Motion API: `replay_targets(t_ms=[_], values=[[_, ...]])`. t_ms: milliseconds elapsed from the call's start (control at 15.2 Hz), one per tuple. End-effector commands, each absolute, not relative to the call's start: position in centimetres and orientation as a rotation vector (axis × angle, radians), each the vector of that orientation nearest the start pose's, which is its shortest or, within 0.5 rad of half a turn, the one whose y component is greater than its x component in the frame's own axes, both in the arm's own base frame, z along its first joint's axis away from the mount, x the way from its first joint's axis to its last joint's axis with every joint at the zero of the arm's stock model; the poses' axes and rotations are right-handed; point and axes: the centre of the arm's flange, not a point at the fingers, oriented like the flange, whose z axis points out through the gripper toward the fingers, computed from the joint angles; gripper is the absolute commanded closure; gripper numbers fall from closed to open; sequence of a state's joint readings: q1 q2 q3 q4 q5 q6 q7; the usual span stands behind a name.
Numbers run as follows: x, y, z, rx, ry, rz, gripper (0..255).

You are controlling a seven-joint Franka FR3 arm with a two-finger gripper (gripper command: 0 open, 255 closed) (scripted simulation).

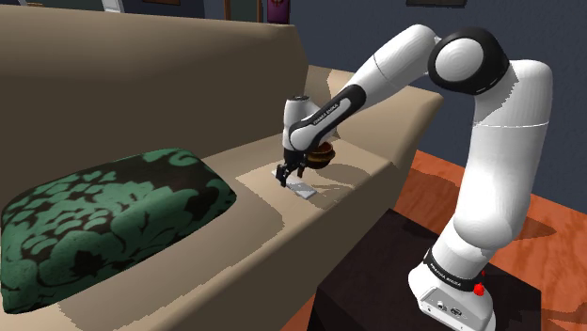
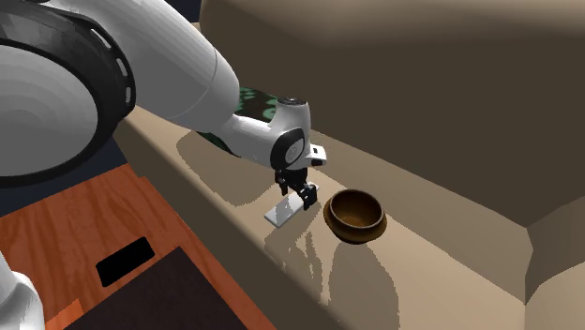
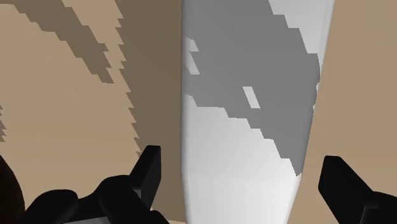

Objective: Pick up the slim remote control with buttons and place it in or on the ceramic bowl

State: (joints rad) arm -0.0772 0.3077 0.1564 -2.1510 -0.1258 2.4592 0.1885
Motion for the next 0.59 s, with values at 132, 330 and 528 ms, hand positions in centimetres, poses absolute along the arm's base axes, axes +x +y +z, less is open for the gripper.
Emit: replay_targets(t_ms=[132,330,528], values=[[56.76,4.47,25.65,-3.173,0.030,-0.018,0],[56.76,4.47,25.65,-3.173,0.030,-0.018,0],[56.76,4.48,25.66,-3.173,0.030,-0.018,255]])
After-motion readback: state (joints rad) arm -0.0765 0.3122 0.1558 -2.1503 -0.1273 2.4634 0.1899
